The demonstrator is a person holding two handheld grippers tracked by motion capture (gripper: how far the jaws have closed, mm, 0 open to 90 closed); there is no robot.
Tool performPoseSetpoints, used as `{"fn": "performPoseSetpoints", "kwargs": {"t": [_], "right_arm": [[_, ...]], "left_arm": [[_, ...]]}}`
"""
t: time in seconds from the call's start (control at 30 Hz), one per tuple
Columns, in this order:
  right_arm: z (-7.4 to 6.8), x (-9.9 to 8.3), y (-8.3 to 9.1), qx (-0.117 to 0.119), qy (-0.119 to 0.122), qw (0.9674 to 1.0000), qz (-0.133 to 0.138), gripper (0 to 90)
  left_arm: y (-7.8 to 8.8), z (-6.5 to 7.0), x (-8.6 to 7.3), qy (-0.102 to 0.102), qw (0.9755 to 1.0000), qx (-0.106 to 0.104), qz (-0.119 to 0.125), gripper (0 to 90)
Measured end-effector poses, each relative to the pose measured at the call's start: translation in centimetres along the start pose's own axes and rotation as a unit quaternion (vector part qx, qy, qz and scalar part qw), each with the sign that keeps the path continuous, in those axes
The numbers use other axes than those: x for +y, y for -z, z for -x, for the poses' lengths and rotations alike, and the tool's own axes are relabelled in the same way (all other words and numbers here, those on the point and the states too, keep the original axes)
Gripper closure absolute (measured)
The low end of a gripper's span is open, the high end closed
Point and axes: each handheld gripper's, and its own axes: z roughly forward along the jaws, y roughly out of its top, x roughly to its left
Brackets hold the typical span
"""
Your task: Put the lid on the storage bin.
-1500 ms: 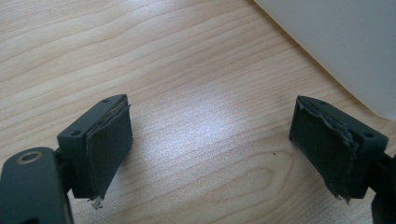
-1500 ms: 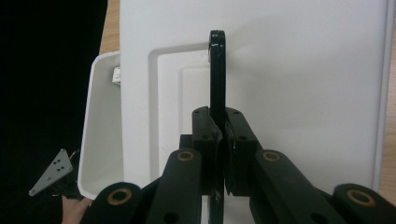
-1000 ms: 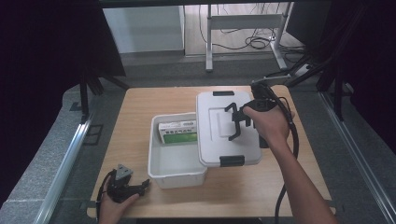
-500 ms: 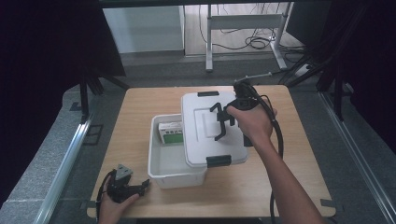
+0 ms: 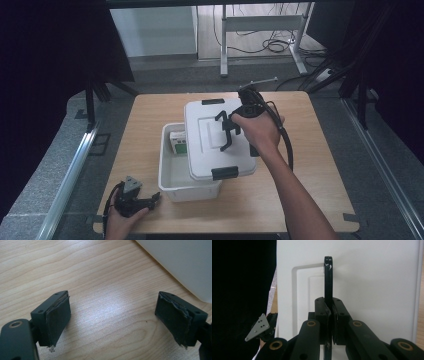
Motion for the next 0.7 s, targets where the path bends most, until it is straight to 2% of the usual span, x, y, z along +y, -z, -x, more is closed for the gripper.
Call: {"fn": "performPoseSetpoints", "kwargs": {"t": [0.7], "right_arm": [[-1.9,0.3,-2.4,0.0,0.001,0.9999,-0.017,84.7]], "left_arm": [[0.0,0.0,0.0,-0.002,1.0,-0.001,0.0,13.1]]}}
